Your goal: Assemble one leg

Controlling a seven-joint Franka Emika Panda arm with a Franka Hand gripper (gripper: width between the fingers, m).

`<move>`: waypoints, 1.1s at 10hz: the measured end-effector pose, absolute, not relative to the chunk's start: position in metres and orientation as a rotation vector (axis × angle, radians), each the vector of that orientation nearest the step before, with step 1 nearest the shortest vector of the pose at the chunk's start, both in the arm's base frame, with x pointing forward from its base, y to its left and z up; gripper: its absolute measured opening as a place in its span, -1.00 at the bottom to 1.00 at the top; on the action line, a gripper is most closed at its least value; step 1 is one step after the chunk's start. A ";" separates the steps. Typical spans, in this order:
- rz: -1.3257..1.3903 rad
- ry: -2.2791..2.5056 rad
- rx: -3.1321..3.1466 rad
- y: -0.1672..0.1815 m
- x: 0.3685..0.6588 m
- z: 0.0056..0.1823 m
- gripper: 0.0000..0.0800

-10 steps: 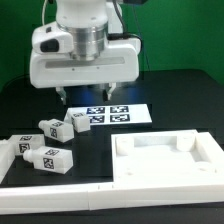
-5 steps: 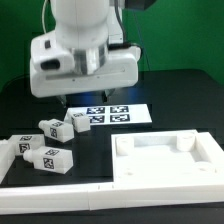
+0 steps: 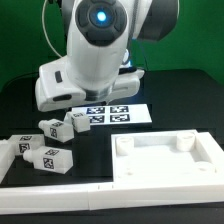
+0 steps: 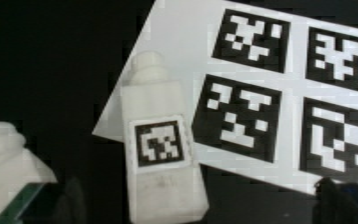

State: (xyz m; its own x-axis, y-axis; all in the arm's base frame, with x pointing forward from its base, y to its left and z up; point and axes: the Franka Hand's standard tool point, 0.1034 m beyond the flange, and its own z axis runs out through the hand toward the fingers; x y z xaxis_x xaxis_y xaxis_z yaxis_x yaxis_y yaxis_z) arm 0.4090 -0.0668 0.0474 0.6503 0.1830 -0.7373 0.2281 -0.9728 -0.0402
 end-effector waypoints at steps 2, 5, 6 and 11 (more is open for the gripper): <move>-1.271 0.353 2.769 -0.071 0.401 0.042 0.62; -1.295 0.310 2.752 -0.070 0.390 0.031 0.62; -1.294 0.310 2.752 -0.070 0.390 0.031 0.62; -1.334 0.293 2.720 -0.073 0.383 0.016 0.62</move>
Offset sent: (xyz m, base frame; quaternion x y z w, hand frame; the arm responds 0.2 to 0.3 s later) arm -0.0230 -0.0090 -0.0151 -0.0474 -0.0266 0.0276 0.9981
